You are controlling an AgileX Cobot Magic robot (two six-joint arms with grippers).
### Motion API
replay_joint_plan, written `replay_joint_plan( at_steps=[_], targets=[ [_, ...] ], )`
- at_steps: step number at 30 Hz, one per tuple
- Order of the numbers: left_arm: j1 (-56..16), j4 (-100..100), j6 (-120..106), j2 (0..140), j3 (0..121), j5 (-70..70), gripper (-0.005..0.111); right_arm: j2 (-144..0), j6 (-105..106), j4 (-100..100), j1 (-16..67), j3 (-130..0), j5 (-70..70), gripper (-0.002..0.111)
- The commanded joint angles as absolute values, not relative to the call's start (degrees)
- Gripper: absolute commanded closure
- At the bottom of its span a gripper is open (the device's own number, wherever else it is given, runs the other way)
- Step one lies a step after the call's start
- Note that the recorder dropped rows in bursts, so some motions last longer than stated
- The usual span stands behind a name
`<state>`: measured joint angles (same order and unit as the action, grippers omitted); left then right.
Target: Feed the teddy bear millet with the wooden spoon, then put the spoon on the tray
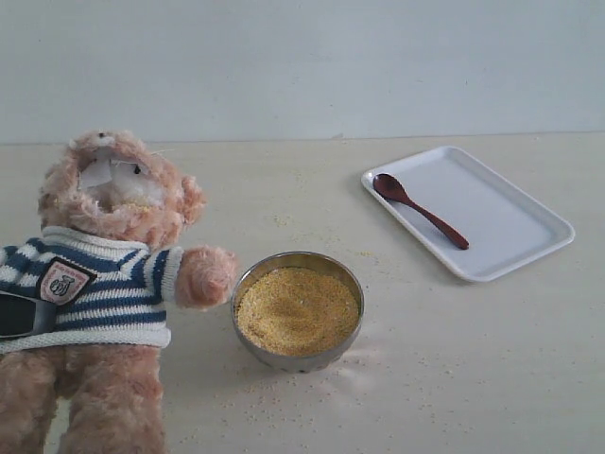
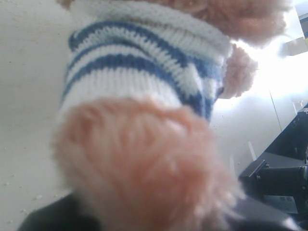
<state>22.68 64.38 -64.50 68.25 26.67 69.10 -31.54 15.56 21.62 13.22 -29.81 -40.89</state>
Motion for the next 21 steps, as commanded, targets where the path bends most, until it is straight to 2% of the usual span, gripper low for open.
replay_joint_plan(
  at_steps=[1, 14, 21],
  targets=[
    [22.8, 65.7, -64.7, 67.7, 26.5, 70.0, 0.102, -27.4, 10.3, 22.3, 13.2, -29.3, -44.5, 0.108],
    [22.8, 65.7, -64.7, 67.7, 26.5, 70.0, 0.102, -25.9, 10.2, 22.0, 13.2, -29.3, -44.4, 0.108],
    [22.8, 65.7, -64.7, 67.7, 26.5, 70.0, 0.102, -25.9, 10.2, 24.1, 13.2, -29.0, -29.3, 0.108]
  ],
)
